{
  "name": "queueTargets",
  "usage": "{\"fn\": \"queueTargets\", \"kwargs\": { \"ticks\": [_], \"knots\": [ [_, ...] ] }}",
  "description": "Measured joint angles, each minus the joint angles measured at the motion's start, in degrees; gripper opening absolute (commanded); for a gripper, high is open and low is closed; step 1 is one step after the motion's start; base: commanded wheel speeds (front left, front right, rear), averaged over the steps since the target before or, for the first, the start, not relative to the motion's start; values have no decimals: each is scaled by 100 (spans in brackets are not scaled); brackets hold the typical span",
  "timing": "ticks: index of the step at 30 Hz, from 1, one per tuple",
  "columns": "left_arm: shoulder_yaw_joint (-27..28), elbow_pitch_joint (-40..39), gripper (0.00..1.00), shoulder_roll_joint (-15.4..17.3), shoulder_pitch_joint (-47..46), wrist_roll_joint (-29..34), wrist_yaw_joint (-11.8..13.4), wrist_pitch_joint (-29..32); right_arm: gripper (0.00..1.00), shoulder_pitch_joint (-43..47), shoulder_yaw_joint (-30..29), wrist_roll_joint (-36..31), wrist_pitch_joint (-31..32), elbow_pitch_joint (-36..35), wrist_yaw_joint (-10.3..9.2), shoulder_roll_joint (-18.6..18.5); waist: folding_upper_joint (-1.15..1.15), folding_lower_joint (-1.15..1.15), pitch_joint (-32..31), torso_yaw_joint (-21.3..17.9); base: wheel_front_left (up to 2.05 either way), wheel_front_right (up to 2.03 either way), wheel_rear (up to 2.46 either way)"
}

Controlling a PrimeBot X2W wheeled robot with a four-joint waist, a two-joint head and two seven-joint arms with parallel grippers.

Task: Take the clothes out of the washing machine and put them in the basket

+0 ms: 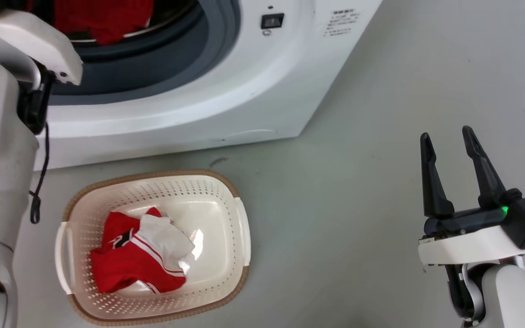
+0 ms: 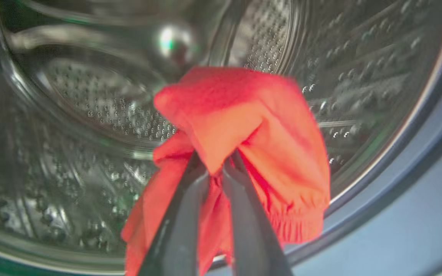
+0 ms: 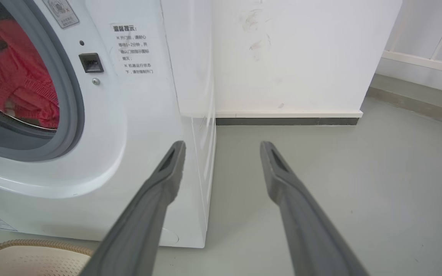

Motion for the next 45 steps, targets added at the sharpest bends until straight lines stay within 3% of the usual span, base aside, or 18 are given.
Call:
{"fn": "queueTargets", "kwargs": {
  "ticks": [9, 15, 26, 32, 39, 45],
  "knots": [
    [723, -1947, 0, -140, 1553, 308, 300, -10, 100, 195, -85, -90, 1, 75, 0, -1, 0, 0, -547, 277, 0, 0, 0],
    [955, -2862, 0, -307, 2429, 577, 310, -10, 100, 324, -123, -176, 1, 132, 0, 0, 0, -1, -846, 433, 0, 0, 0],
    [783, -3943, 0, -671, 3954, 632, 187, -11, 100, 431, -123, -201, 0, 131, 0, 0, 0, -1, -1063, 665, 0, 0, 0],
    [500, -3949, 0, -767, 4443, 610, 100, -11, 100, 426, -134, -232, 0, 101, -1, -1, 0, -1, -892, 713, 0, 0, 0],
    [172, -3209, 0, -865, 4542, 683, 41, -10, 100, 306, -104, -248, 0, 34, -1, -2, 0, 0, -529, 676, 0, 0, 0],
    [259, -2582, 0, -1023, 4515, 738, 13, -9, 100, 140, -110, -235, 0, -83, 0, -3, 0, 0, -65, 531, 0, 0, 0]
  ]
}}
